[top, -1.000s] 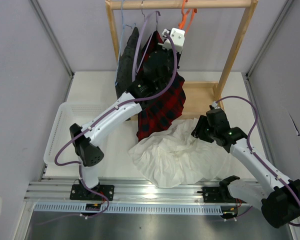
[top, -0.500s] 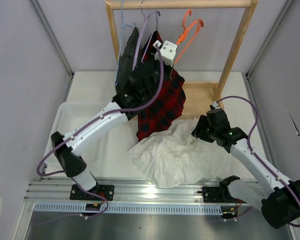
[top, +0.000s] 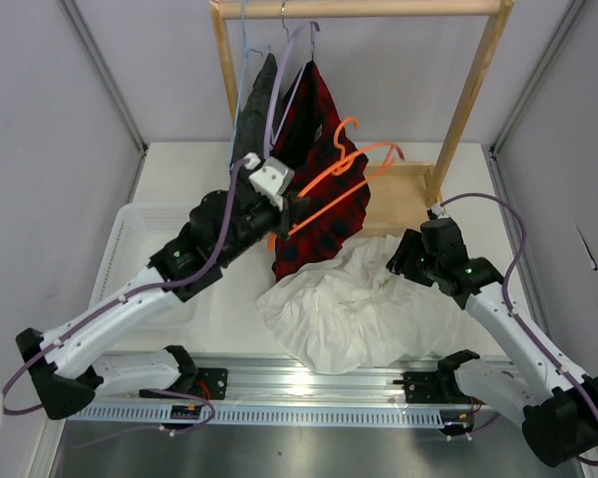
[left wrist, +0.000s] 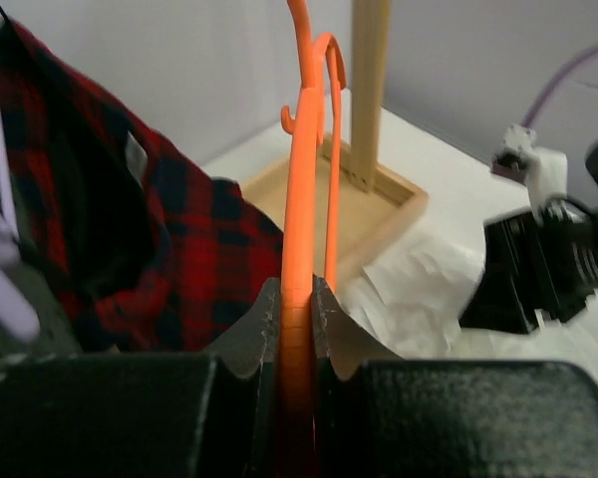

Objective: Place the skirt on the hanger

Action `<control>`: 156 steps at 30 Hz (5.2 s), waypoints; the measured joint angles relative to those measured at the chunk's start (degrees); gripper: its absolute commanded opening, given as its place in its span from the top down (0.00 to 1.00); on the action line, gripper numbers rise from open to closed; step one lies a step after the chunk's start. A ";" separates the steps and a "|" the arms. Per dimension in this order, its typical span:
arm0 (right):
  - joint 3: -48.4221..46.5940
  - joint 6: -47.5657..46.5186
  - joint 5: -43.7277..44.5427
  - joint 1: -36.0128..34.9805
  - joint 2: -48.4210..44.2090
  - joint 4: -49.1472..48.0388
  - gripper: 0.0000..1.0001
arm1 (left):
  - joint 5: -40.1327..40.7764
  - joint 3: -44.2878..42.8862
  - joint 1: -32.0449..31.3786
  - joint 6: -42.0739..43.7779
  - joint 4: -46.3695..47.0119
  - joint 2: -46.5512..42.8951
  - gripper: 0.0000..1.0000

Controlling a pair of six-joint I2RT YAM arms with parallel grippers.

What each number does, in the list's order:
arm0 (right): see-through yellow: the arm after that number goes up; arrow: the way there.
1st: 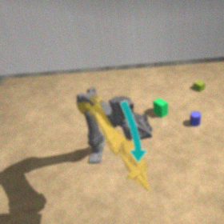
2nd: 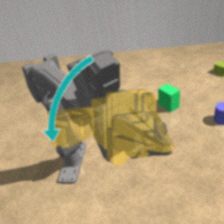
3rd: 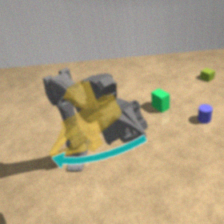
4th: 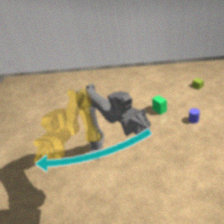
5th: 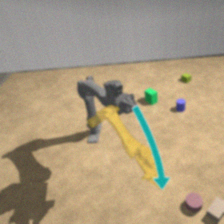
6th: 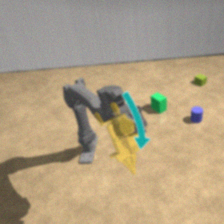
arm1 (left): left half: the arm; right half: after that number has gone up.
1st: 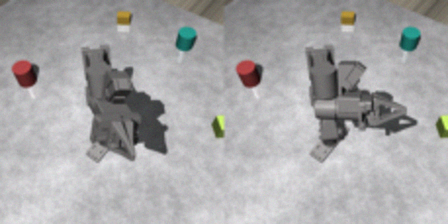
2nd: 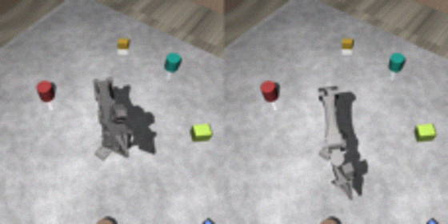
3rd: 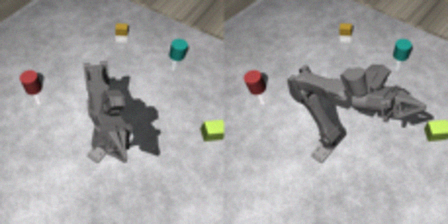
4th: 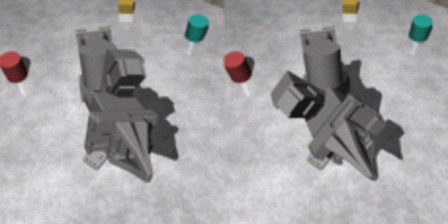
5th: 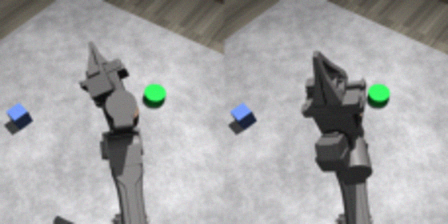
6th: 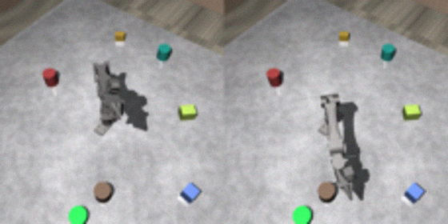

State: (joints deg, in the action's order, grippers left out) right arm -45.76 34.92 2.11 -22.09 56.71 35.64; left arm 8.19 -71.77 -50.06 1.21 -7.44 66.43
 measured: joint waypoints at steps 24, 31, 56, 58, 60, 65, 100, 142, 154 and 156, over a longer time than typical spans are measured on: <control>-4.04 -0.44 3.06 0.24 -6.73 8.61 0.58 | -17.20 16.87 0.00 -4.87 -19.50 -28.13 1.00; -0.26 0.13 3.15 -1.92 -6.91 8.57 0.59 | -21.44 17.18 0.00 -4.85 -25.83 -28.72 1.00; 2.23 1.20 6.36 -4.76 1.79 1.03 1.00 | -18.32 22.53 0.00 -8.76 -19.89 -24.41 1.00; 1.46 1.11 6.49 -4.76 1.77 2.01 1.00 | -18.60 23.17 0.00 -8.81 -19.26 -24.00 1.00; 0.13 1.03 6.51 -4.76 1.49 3.26 1.00 | -19.04 23.76 0.00 -8.83 -18.53 -23.61 1.00; -4.48 0.85 6.47 -5.01 0.37 6.51 1.00 | -19.23 24.76 0.00 -8.85 -17.00 -23.45 1.00; -12.04 1.51 11.02 -14.36 1.05 16.37 1.00 | -22.29 37.18 -4.63 -17.81 27.12 0.42 1.00; -13.79 -0.87 14.27 -16.87 2.62 11.54 0.54 | -19.28 35.63 -9.07 -18.75 33.40 10.95 1.00; -12.96 -2.99 16.15 -16.83 6.40 7.89 0.59 | -18.80 35.45 -9.11 -18.75 32.94 10.95 1.00; -12.59 -3.06 16.79 -17.00 6.32 7.37 0.57 | -18.75 35.19 -9.14 -18.73 32.68 10.95 1.00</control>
State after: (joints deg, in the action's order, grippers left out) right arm -58.35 31.86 18.90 -39.09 63.02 43.00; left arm -10.57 -36.58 -59.20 -17.52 25.23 77.38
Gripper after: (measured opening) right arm 0.416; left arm 0.144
